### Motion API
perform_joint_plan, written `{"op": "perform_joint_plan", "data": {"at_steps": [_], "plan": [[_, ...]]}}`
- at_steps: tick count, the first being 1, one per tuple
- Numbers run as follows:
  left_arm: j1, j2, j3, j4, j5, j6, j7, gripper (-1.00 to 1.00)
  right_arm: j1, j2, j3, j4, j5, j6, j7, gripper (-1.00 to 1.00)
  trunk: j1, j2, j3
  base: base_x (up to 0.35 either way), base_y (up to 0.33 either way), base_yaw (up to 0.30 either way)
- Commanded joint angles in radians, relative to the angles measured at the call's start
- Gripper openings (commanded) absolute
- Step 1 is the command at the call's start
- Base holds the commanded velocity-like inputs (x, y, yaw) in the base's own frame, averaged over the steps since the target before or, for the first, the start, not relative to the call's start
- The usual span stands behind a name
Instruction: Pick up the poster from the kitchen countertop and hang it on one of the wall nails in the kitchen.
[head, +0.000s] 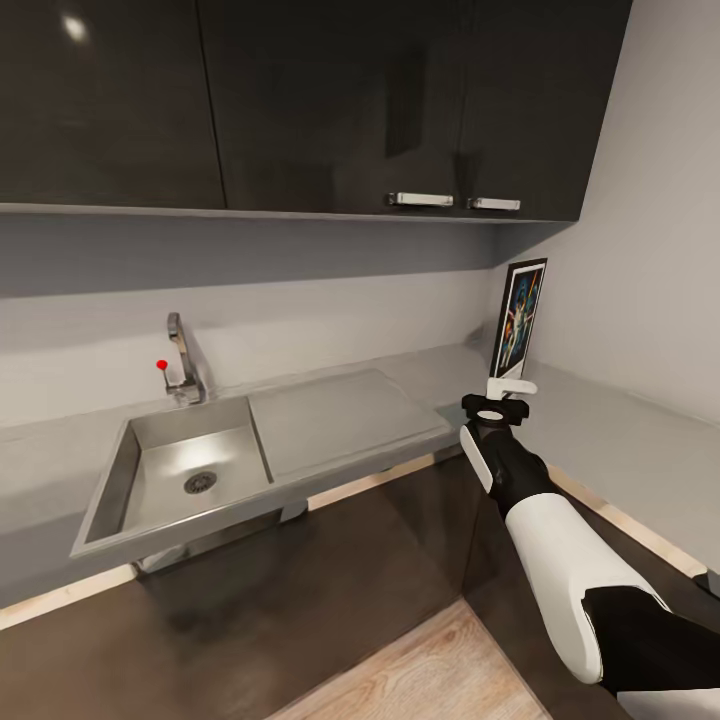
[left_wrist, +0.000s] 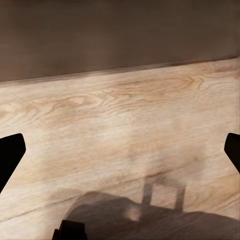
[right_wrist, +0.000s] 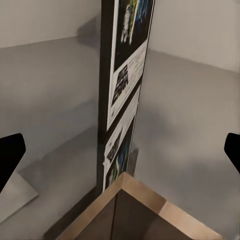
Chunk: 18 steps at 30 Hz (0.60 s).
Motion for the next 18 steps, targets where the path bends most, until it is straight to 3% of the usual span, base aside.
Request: {"op": "perform_joint_plan", "data": {"at_steps": [1, 9, 18], "plan": [[0.000, 0.000, 0.003, -0.001, -0.001, 0.001, -0.006, 1.00, -0.001, 0.000, 0.003, -0.001, 0.000, 0.008, -0.005, 1.00, 0.000, -0.001, -0.001, 0.027, -0.018, 0.000], [0.000, 0.000, 0.003, -0.001, 0.000, 0.000, -0.006, 1.00, -0.001, 0.000, 0.003, -0.001, 0.000, 0.009, -0.006, 1.00, 0.000, -0.001, -0.001, 0.008, -0.005, 0.000], [0.000, 0.000, 0.004, -0.001, -0.001, 0.001, -0.006, 1.00, -0.001, 0.001, 0.003, 0.000, 0.000, 0.008, -0.006, 1.00, 0.000, -0.001, -0.001, 0.109, -0.062, 0.000]]}}
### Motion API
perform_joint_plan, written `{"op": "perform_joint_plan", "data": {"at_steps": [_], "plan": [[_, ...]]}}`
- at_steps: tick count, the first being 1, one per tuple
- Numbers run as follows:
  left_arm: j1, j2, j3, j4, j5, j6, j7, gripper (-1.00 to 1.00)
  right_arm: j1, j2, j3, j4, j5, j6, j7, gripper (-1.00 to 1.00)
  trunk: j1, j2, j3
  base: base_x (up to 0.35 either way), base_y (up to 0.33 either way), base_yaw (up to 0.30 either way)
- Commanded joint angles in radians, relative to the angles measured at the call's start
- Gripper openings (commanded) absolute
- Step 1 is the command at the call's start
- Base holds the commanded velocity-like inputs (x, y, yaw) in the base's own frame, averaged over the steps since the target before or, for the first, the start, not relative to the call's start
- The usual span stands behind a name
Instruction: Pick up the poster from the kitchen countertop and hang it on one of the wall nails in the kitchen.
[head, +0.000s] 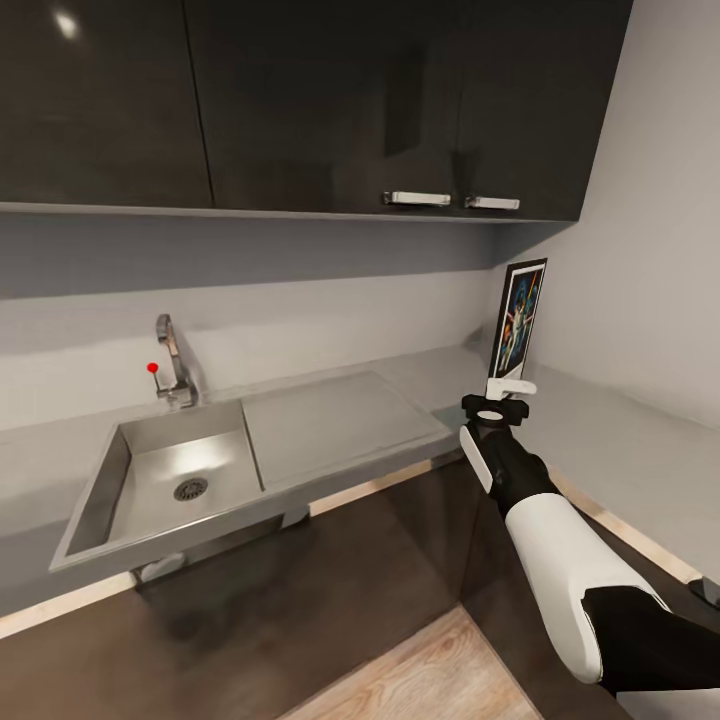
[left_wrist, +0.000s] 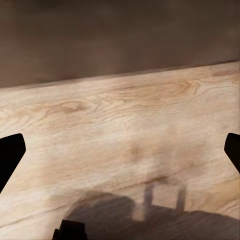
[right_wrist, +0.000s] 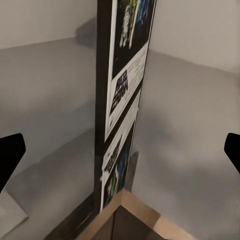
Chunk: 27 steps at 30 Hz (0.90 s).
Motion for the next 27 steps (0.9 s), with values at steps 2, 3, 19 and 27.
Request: {"op": "perform_joint_plan", "data": {"at_steps": [2, 3, 19, 27], "plan": [[0.000, 0.000, 0.003, -0.001, -0.001, 0.000, -0.006, 1.00, -0.001, -0.001, 0.003, -0.001, 0.000, 0.008, -0.005, 1.00, 0.000, 0.000, -0.001, 0.030, -0.017, 0.000], [0.000, 0.000, 0.003, -0.001, -0.001, 0.000, -0.006, 1.00, -0.001, 0.000, 0.003, -0.001, 0.000, 0.008, -0.005, 1.00, 0.000, 0.000, -0.001, 0.022, -0.010, 0.000], [0.000, 0.000, 0.003, -0.001, -0.001, 0.001, -0.006, 1.00, 0.001, 0.000, 0.003, 0.001, 0.000, 0.006, -0.005, 1.00, 0.000, 0.000, -0.001, 0.094, -0.065, 0.000], [0.000, 0.000, 0.003, -0.001, -0.001, 0.001, -0.006, 1.00, 0.001, 0.002, 0.005, 0.037, 0.000, -0.008, -0.005, 1.00, 0.000, 0.000, -0.001, 0.103, -0.004, 0.000]]}}
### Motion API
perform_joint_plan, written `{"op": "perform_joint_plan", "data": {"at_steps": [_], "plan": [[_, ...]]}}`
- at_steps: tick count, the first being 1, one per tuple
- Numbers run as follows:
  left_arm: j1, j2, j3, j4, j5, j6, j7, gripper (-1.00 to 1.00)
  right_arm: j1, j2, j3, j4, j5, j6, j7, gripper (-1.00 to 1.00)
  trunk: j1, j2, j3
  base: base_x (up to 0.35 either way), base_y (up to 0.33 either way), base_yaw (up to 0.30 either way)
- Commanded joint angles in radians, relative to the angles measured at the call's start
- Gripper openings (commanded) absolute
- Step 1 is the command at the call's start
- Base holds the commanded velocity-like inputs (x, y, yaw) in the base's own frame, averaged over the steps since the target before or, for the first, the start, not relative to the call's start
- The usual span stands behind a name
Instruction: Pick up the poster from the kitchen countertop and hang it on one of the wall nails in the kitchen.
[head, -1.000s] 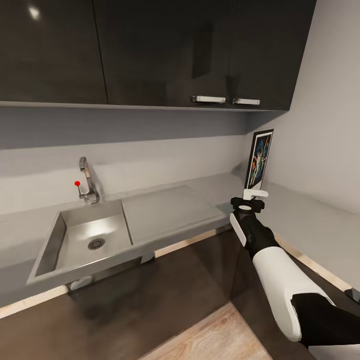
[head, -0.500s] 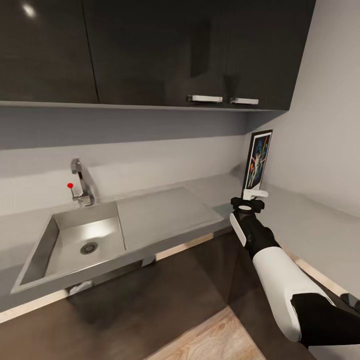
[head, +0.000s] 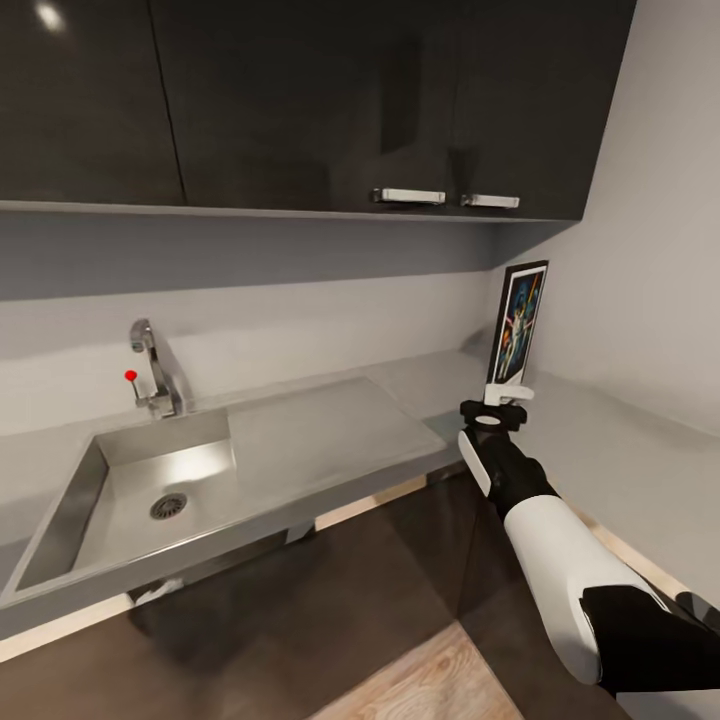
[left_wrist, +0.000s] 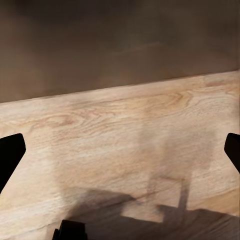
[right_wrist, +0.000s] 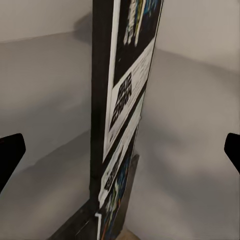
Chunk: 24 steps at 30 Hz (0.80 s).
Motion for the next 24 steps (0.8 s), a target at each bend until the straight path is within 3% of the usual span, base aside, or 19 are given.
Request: {"op": "perform_joint_plan", "data": {"at_steps": [1, 24], "plan": [[0.000, 0.000, 0.003, -0.001, -0.001, 0.001, -0.006, 1.00, -0.001, 0.000, 0.003, -0.001, 0.000, 0.007, -0.005, 1.00, 0.000, 0.000, -0.001, 0.147, -0.020, 0.000], [0.000, 0.000, 0.003, -0.002, -0.001, 0.000, -0.004, 1.00, 0.002, -0.002, 0.002, -0.001, -0.002, 0.000, -0.004, 1.00, 0.000, 0.000, -0.001, 0.085, -0.036, 0.000]]}}
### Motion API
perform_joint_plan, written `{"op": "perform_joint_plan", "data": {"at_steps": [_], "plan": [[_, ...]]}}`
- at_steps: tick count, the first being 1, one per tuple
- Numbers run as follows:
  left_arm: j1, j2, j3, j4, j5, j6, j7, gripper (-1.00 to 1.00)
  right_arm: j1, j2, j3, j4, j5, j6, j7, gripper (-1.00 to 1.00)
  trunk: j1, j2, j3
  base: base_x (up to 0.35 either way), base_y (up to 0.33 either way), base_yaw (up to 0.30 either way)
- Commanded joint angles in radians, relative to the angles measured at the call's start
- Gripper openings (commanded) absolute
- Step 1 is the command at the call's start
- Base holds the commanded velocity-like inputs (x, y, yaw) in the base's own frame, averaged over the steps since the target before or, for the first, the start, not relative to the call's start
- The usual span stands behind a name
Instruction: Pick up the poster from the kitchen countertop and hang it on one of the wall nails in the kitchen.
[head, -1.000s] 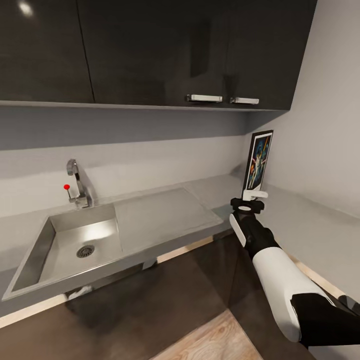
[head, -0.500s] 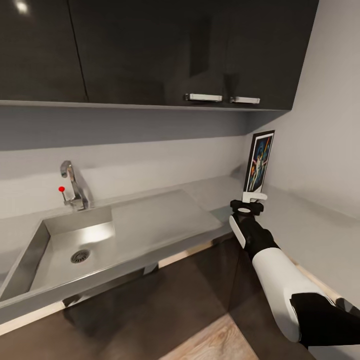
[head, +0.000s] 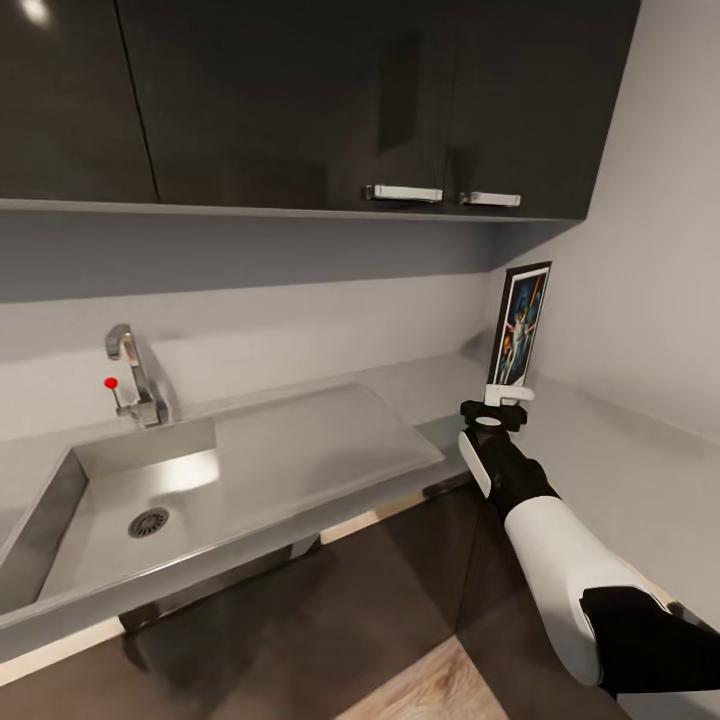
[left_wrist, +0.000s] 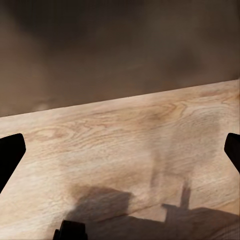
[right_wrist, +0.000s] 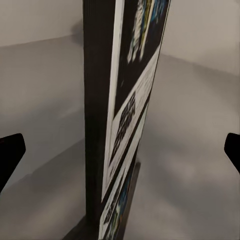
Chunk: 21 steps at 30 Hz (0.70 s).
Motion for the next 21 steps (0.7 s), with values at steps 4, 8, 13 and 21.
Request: {"op": "perform_joint_plan", "data": {"at_steps": [4, 8, 13, 21], "plan": [[0.000, 0.000, 0.003, -0.001, -0.001, 0.001, -0.006, 1.00, 0.000, 0.000, 0.003, -0.001, -0.001, 0.008, -0.005, 1.00, 0.000, -0.001, -0.001, 0.160, -0.001, 0.000], [0.000, 0.000, 0.003, -0.001, -0.001, 0.000, -0.006, 1.00, 0.000, 0.000, 0.003, -0.001, -0.001, 0.008, -0.005, 1.00, 0.000, -0.001, -0.001, 0.069, 0.000, 0.000], [0.000, 0.000, 0.003, -0.001, -0.001, 0.000, -0.005, 1.00, 0.000, 0.000, 0.003, -0.001, -0.001, 0.008, -0.005, 1.00, 0.000, -0.001, -0.001, 0.013, 0.000, 0.000], [0.000, 0.000, 0.003, -0.001, -0.001, 0.001, -0.005, 1.00, 0.000, 0.000, 0.003, -0.001, -0.001, 0.008, -0.005, 1.00, 0.000, -0.001, -0.001, 0.000, 0.000, 0.000]]}}
